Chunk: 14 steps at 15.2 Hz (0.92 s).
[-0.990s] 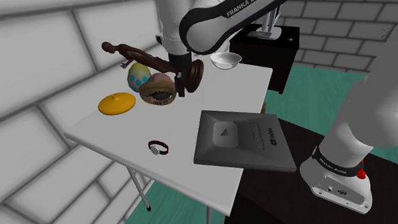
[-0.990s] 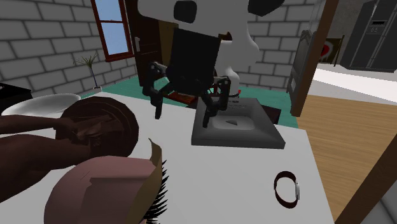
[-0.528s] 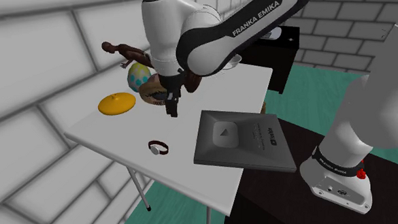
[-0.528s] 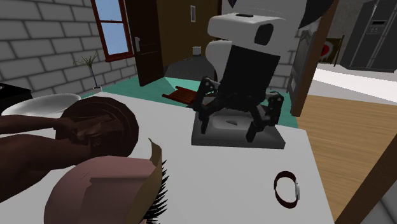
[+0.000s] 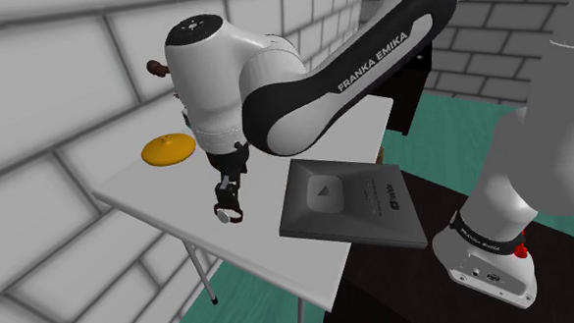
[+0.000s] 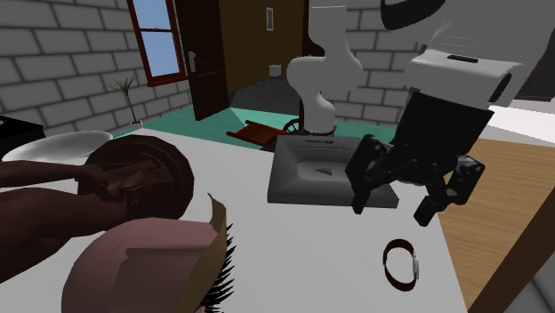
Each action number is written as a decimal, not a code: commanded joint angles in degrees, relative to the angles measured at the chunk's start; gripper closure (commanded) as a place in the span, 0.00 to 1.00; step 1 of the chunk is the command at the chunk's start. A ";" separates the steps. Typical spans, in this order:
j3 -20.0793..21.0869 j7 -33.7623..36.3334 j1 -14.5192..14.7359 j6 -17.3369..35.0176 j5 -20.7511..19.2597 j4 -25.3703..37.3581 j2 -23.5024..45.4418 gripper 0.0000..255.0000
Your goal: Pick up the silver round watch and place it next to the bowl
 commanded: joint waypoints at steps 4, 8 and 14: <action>1.73 6.85 3.65 -0.75 -2.28 2.59 3.81 0.00; 1.17 7.74 3.60 1.73 -3.70 1.47 5.44 0.00; 0.60 8.61 3.61 3.88 -5.08 0.65 7.03 0.00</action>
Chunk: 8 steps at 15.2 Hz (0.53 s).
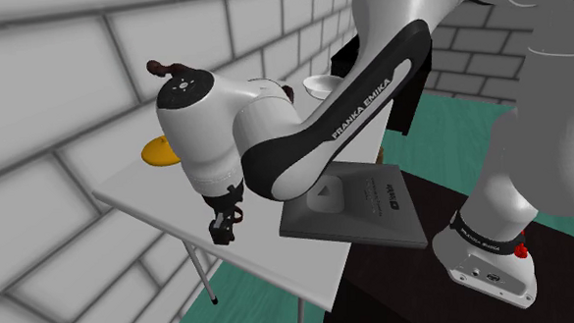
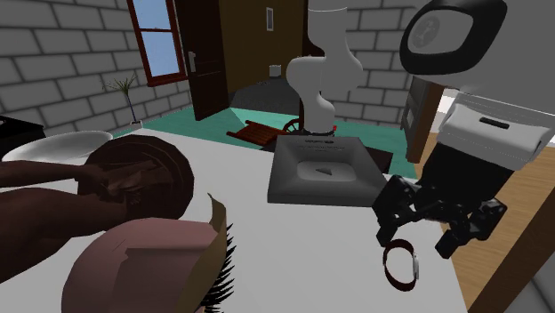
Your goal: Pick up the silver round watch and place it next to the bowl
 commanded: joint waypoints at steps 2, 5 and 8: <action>-0.03 0.07 0.02 0.12 -0.10 0.00 0.12 0.00; -0.03 0.07 0.02 0.11 -0.09 0.00 0.12 0.00; -0.03 0.07 0.02 0.11 -0.09 0.00 0.12 1.00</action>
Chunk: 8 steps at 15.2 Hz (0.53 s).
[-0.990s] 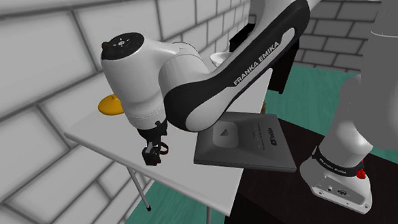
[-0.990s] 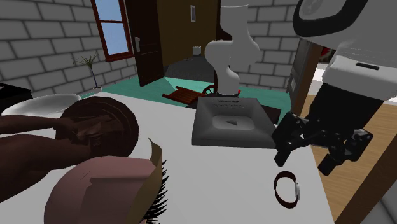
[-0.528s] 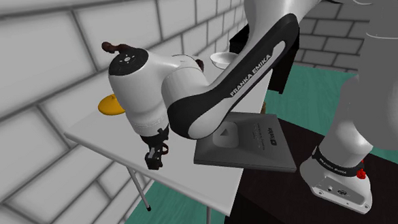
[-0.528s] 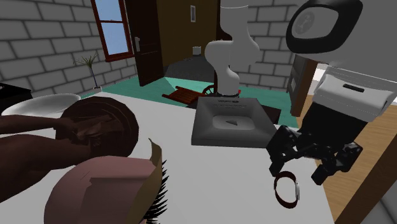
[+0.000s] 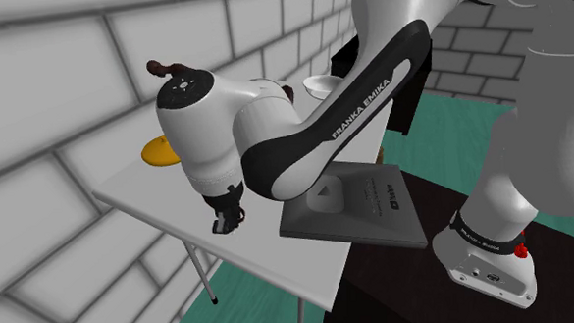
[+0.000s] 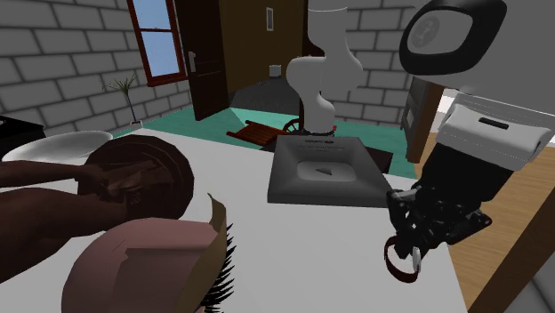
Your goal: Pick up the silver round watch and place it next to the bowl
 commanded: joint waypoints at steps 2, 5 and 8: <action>0.04 0.00 0.03 -0.01 0.03 -0.01 0.05 1.00; 0.04 0.00 0.04 -0.01 0.02 0.00 0.06 1.00; 0.16 -0.36 -0.06 -0.53 0.41 0.17 -0.40 1.00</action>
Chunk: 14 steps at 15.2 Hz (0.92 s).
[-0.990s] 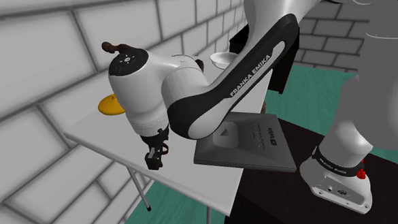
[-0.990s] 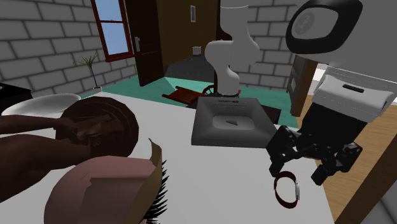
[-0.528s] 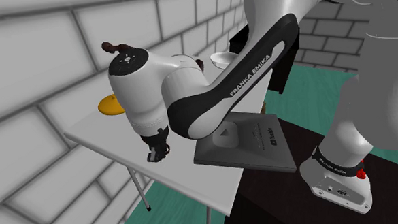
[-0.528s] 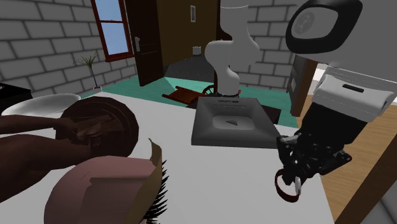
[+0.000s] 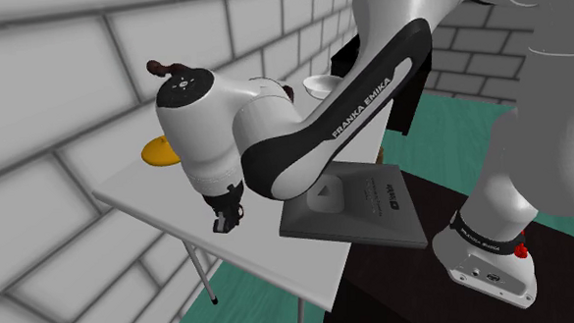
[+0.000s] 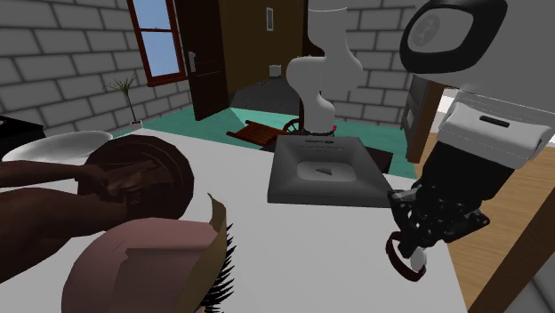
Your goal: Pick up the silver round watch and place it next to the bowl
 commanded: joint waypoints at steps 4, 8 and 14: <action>0.52 -1.60 -0.32 -2.66 1.74 1.15 -1.98 1.00; 0.88 -2.94 -0.54 -5.10 3.15 2.33 -3.62 1.00; 1.26 -4.78 -0.78 -8.89 4.99 4.50 -5.76 1.00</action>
